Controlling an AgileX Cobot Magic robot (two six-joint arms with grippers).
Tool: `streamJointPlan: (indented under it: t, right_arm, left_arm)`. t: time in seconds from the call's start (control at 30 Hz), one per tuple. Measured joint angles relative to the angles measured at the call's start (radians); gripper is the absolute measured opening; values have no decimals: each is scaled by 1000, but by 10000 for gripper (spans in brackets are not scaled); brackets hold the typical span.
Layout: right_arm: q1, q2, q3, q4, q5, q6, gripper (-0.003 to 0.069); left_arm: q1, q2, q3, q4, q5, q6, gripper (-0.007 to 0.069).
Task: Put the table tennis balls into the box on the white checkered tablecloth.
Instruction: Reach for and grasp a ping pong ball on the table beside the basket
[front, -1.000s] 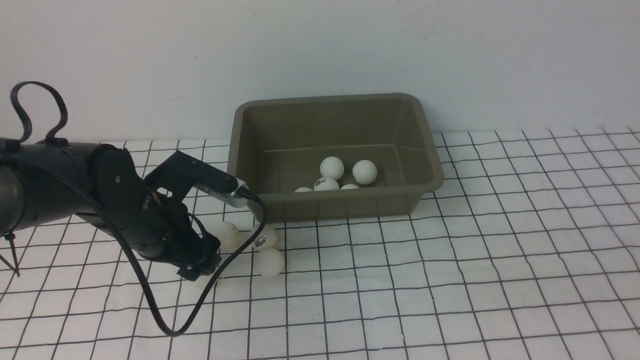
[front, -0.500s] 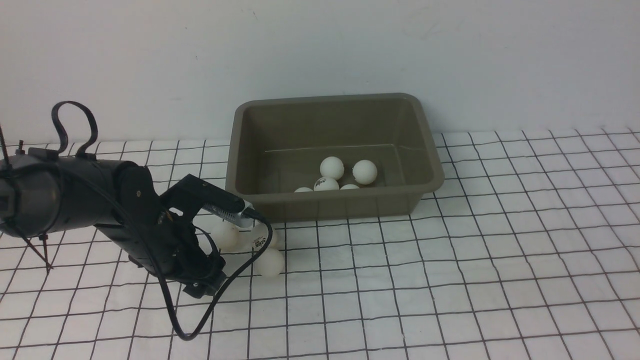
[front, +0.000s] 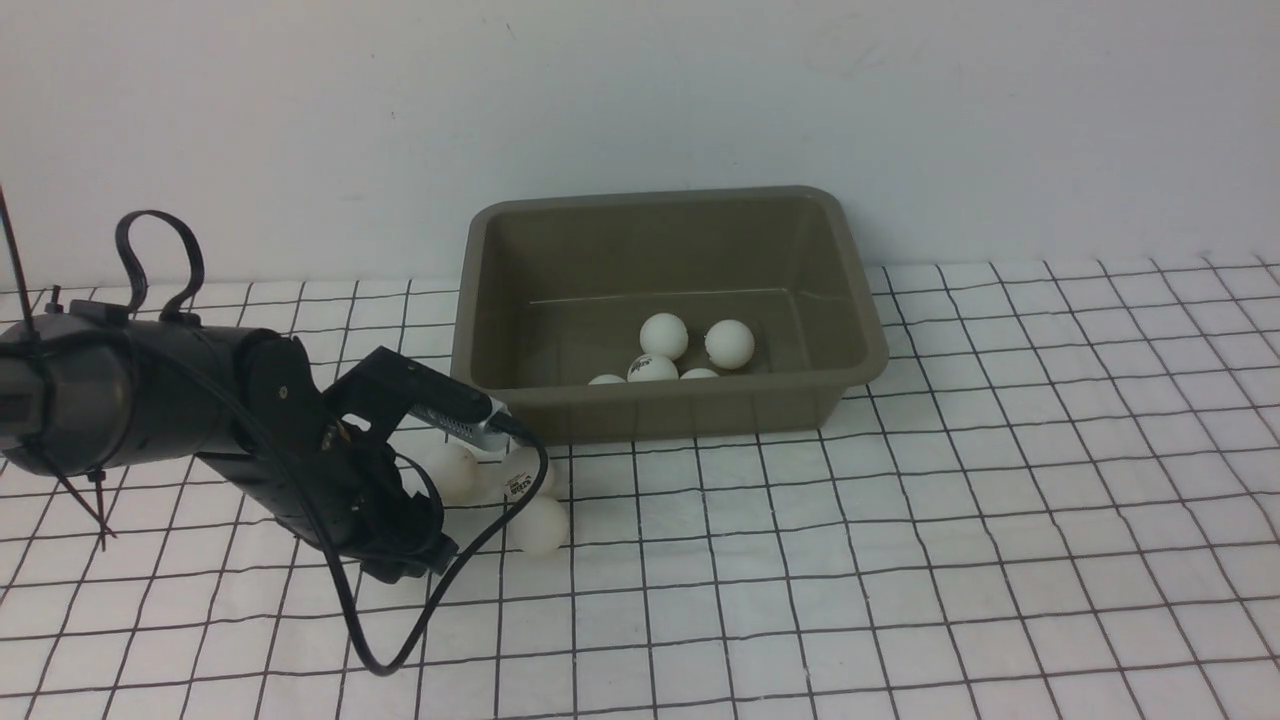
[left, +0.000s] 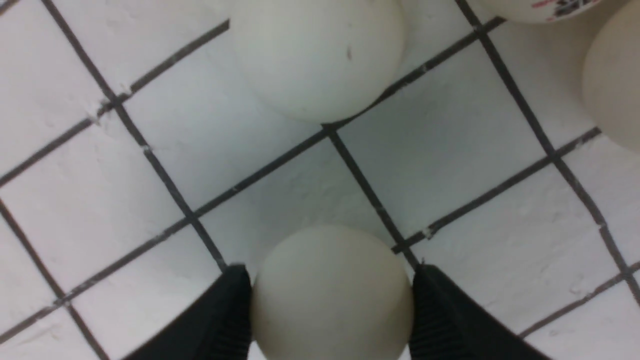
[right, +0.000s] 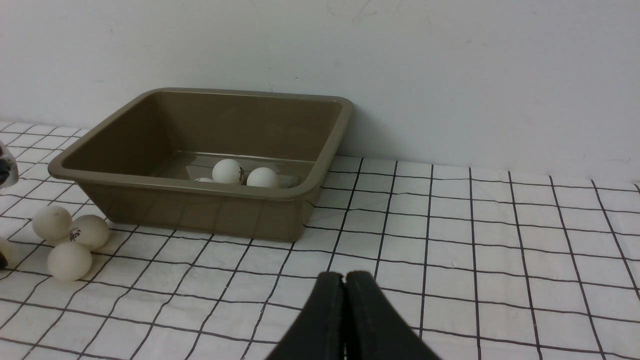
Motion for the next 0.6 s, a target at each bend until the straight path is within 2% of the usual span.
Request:
streamJointPlan:
  t: [0.03, 0.2, 0.33, 0.43, 0.6]
  right_arm:
    - [0, 0, 0, 0, 0, 0, -18]
    - [0, 0, 0, 0, 0, 0, -18]
    - [0, 0, 0, 0, 0, 0, -18]
    - [0, 0, 1, 0, 0, 0, -18]
    - [0, 0, 1, 0, 0, 0, -18]
  left_arm:
    - [0, 0, 0, -3, 0, 0, 354]
    - [0, 0, -2, 4, 31, 0, 353]
    - [0, -32, -6, 84, 162, -36, 353]
    - [0, -113, -6, 125, 233, -50, 353]
    - [-37, -271, -55, 112, 240, -49, 353]
